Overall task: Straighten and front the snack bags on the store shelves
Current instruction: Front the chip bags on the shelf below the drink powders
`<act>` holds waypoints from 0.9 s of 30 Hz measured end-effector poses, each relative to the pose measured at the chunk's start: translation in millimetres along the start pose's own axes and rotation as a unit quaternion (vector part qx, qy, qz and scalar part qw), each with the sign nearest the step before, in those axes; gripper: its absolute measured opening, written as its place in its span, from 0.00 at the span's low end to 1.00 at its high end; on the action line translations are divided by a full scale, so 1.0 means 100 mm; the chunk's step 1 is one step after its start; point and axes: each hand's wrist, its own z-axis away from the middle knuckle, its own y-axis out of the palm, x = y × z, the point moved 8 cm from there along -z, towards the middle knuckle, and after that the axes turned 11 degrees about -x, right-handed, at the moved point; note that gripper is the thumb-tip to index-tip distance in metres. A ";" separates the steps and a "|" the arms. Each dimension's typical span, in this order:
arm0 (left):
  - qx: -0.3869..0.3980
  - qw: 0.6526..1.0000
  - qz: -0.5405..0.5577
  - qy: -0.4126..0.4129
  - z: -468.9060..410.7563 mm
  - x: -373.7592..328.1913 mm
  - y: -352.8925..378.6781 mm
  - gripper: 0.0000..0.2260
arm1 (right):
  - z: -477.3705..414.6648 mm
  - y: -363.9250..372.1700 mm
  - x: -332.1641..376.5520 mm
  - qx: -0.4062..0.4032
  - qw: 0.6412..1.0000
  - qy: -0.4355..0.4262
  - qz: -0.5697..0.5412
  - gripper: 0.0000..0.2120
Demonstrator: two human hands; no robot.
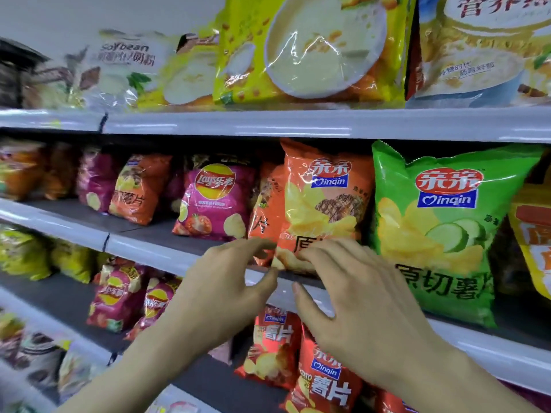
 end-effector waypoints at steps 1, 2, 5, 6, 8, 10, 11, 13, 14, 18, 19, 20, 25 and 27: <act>0.002 1.000 -0.009 -0.004 -0.01 0.14 -0.05 0.23 | -0.06 0.11 0.07 0.009 1.000 0.007 -0.005 0.16; 0.005 1.000 -0.014 -0.010 -0.04 0.28 -0.11 0.24 | -0.11 0.23 0.14 0.017 1.000 0.013 -0.008 0.16; 0.003 0.999 -0.036 -0.027 -0.20 0.78 -0.28 0.23 | -0.31 0.55 0.37 0.032 0.999 0.033 -0.016 0.19; 0.003 0.999 -0.042 -0.032 -0.26 0.95 -0.33 0.23 | -0.39 0.67 0.45 0.037 0.998 0.038 -0.016 0.21; 0.008 0.998 -0.052 -0.041 -0.39 1.30 -0.39 0.23 | -0.54 0.90 0.59 0.048 0.998 0.050 -0.013 0.23; 0.011 0.997 -0.057 -0.047 -0.52 1.64 -0.43 0.21 | -0.69 1.16 0.70 0.069 0.995 0.065 -0.014 0.24; 0.012 0.997 -0.060 -0.052 -0.58 1.81 -0.43 0.21 | -0.76 1.31 0.74 0.086 0.993 0.074 -0.017 0.25; 0.015 0.996 -0.062 -0.060 -0.70 2.11 -0.42 0.22 | -0.89 1.59 0.76 0.116 0.989 0.093 -0.015 0.25; 0.020 0.996 -0.061 -0.064 -0.76 2.24 -0.39 0.22 | -0.94 1.70 0.75 0.127 0.986 0.103 -0.005 0.25; 0.037 0.996 -0.028 -0.081 -1.03 2.64 -0.18 0.29 | -1.00 1.97 0.63 0.160 0.973 0.162 0.041 0.26; 0.043 0.995 -0.013 -0.089 -1.11 2.73 -0.11 0.34 | -0.99 2.02 0.61 0.163 0.970 0.172 0.048 0.28; 0.056 0.993 0.004 -0.106 -1.18 2.82 -0.01 0.40 | -0.99 2.05 0.59 0.161 0.969 0.178 0.055 0.29; 0.107 0.966 0.142 -0.188 -1.46 2.92 0.43 0.52 | -1.07 2.09 0.52 0.128 0.970 0.187 0.089 0.32; 0.113 0.949 0.193 -0.222 -1.53 2.99 0.57 0.53 | -1.09 2.08 0.48 0.117 0.969 0.181 0.120 0.33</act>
